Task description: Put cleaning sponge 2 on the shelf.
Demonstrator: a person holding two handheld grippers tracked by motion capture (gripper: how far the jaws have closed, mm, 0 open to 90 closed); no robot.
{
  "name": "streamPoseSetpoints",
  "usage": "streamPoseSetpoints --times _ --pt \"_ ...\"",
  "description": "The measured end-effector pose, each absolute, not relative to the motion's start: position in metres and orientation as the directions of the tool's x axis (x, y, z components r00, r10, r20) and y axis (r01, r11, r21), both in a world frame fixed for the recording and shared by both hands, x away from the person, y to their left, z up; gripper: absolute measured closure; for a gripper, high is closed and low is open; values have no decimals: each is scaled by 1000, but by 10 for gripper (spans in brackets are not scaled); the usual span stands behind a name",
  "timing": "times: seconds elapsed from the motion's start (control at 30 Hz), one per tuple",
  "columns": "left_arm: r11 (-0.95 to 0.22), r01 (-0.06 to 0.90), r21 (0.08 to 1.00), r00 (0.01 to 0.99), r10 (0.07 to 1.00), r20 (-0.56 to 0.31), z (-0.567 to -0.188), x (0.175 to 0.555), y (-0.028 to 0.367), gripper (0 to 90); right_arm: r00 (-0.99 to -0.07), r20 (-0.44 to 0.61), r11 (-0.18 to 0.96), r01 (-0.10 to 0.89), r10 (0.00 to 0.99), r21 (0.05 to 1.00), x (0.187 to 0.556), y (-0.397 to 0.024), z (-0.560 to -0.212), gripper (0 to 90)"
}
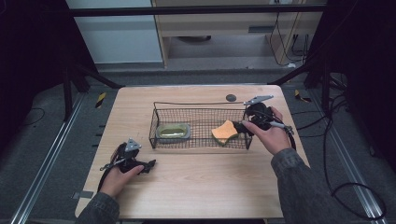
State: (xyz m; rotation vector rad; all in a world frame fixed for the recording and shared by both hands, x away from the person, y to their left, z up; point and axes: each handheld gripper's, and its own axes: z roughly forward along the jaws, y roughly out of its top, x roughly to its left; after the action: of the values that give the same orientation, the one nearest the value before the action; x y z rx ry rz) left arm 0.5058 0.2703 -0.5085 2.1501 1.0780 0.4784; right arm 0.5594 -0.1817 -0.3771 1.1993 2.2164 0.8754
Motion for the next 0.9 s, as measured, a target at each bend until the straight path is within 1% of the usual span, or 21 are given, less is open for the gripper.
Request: streamPoseSetpoints --times 0.2,0.4,0.63,0.9 --pt "-429 559 710 590 807 23 -508 506 270 0 -454 -93 367 564 886 740 546 -206 -377 103" --pt "-429 559 710 590 807 23 -508 506 270 0 -407 -67 313 576 911 755 526 -234 -386 220" --pt "-429 559 710 590 807 24 -508 506 270 0 -347 -36 257 618 937 743 511 -258 -413 236" --pt "-429 559 710 590 807 24 -508 506 270 0 -286 3 205 694 958 691 522 -271 -457 203"
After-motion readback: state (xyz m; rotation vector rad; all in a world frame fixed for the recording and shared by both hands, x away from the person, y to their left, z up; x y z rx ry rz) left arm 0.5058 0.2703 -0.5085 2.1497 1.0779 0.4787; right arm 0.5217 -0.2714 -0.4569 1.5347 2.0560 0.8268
